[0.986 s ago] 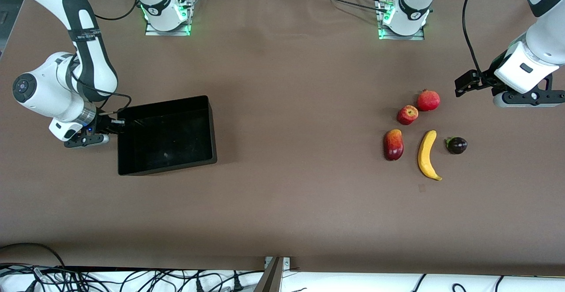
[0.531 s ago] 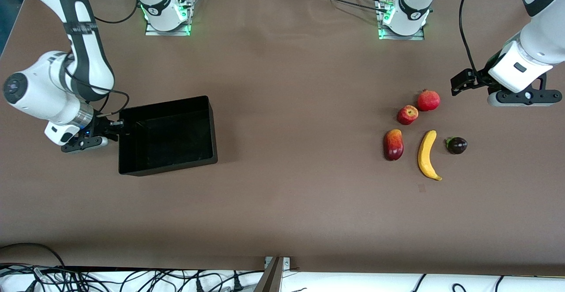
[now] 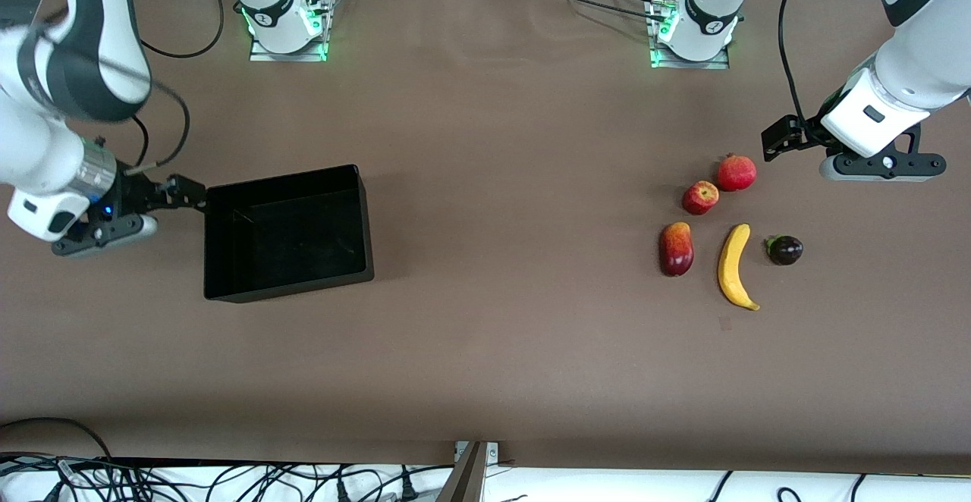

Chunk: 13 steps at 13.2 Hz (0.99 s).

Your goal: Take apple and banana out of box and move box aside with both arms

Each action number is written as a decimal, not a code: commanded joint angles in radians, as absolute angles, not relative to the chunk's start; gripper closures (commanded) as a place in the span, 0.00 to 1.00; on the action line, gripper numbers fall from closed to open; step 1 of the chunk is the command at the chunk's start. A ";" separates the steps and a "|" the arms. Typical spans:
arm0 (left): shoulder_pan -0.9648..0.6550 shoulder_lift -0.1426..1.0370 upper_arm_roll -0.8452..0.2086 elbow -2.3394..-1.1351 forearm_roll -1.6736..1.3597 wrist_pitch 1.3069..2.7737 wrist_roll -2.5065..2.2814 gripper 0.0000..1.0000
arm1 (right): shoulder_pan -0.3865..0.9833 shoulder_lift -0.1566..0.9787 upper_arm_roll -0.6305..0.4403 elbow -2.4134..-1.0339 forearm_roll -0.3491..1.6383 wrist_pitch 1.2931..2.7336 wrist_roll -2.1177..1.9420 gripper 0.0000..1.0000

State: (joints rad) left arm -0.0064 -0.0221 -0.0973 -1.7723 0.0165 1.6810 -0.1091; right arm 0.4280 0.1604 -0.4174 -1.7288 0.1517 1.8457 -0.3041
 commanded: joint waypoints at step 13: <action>0.002 -0.011 -0.100 -1.744 0.002 1.657 -0.112 0.00 | 0.460 -0.051 -0.328 -1.703 -0.002 1.612 -0.146 0.00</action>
